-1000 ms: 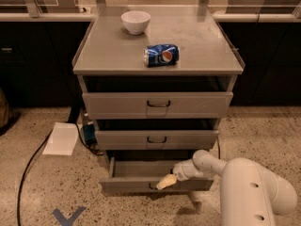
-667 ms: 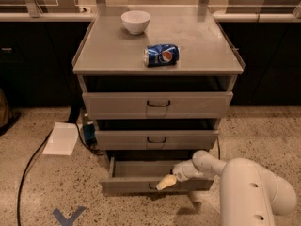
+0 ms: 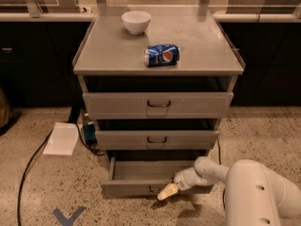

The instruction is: Open bottom drawer

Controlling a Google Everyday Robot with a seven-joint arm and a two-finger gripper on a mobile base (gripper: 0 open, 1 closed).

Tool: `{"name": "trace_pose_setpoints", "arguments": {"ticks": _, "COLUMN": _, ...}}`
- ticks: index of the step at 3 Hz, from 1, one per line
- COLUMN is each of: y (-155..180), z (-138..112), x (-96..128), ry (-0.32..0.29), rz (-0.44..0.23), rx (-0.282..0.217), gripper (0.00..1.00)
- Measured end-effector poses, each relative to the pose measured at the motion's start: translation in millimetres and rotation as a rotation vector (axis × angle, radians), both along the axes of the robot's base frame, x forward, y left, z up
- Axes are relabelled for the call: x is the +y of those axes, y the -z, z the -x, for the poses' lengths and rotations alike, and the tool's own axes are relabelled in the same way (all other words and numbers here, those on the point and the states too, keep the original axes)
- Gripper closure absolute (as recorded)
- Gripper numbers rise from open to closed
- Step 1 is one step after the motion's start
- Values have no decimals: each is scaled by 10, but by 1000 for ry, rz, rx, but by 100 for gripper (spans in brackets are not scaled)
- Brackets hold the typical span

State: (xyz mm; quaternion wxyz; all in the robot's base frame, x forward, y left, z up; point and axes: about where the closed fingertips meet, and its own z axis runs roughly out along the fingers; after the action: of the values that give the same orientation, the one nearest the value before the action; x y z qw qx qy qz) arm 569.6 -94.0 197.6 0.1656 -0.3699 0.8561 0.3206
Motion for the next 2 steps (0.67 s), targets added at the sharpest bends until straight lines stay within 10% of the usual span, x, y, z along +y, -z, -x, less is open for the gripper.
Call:
{"name": "trace_pose_setpoints", "arguments": {"ticks": 1, "y": -227, "z": 558, "x": -21, "ry": 24, "rz": -43, "rx": 53, "gripper": 0}}
{"name": "trace_pose_setpoints", "arguments": {"ticks": 2, "y": -224, "z": 557, "x": -18, "ry": 23, "rz": -43, "rx": 54, "gripper": 0}}
